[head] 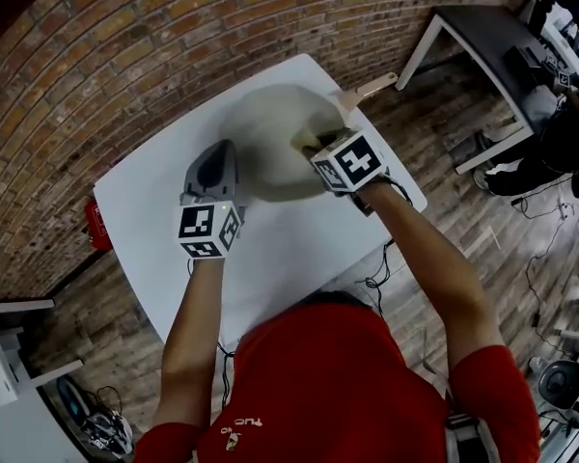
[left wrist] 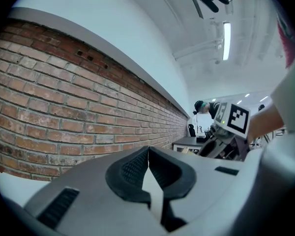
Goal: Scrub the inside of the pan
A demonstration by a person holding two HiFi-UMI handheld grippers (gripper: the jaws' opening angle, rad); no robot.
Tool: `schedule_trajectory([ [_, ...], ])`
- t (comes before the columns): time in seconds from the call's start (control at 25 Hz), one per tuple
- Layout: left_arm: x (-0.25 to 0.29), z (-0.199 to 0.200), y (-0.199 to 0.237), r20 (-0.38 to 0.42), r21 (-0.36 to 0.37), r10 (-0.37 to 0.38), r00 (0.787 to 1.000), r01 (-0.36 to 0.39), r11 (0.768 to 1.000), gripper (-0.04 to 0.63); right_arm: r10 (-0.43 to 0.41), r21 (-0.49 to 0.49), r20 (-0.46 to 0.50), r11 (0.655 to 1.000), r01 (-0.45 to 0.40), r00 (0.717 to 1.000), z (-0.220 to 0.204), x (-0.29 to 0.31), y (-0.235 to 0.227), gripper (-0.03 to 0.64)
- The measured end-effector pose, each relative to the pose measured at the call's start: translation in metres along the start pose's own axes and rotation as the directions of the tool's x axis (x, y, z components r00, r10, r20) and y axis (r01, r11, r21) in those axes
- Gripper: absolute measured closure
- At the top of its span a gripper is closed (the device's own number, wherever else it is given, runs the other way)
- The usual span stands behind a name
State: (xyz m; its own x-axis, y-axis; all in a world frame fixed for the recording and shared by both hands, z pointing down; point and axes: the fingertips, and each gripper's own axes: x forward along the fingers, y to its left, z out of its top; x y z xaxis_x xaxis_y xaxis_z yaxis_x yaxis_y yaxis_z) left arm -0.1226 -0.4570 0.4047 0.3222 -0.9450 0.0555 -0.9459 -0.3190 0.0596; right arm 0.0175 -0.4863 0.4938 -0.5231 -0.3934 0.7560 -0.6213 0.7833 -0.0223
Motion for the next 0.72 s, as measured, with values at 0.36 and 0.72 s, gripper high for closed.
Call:
schedule_trajectory([
  [0.36,-0.013,0.063,-0.045,0.109,-0.014,-0.049,0.993,0.051,0.999,0.580,0.112,-0.015,0.558,0.992,-0.125,0.822,0.077,-0.088,0.056,0.529],
  [0.72,-0.029,0.082,-0.067,0.134,0.000,-0.055,0.989,0.055,0.998,0.581,0.108,-0.007,0.751,0.988,-0.156,0.652,0.090,-0.131,0.066,0.531],
])
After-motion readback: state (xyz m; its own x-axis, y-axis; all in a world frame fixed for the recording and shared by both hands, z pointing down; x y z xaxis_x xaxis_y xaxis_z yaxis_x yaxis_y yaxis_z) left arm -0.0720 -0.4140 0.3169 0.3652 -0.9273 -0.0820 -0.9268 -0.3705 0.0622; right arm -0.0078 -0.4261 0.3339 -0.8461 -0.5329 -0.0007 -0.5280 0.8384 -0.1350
